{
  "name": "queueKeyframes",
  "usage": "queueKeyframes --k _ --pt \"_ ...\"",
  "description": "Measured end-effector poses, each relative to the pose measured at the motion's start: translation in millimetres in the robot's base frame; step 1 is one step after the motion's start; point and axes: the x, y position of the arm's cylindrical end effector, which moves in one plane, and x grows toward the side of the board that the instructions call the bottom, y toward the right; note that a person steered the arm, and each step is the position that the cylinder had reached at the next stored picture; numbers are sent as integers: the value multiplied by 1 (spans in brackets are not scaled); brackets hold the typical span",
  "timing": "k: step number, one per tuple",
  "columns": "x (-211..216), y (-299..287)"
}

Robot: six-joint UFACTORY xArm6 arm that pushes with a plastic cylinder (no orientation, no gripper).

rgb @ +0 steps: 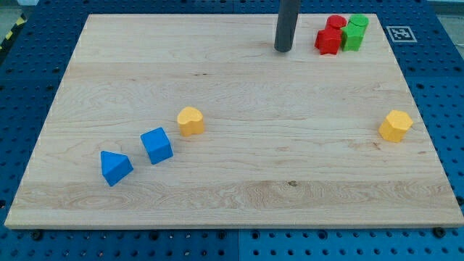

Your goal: Keep the red star at the bottom of the red circle

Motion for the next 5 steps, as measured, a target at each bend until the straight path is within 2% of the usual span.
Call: queueKeyframes --k 5 --pt "-1 36"
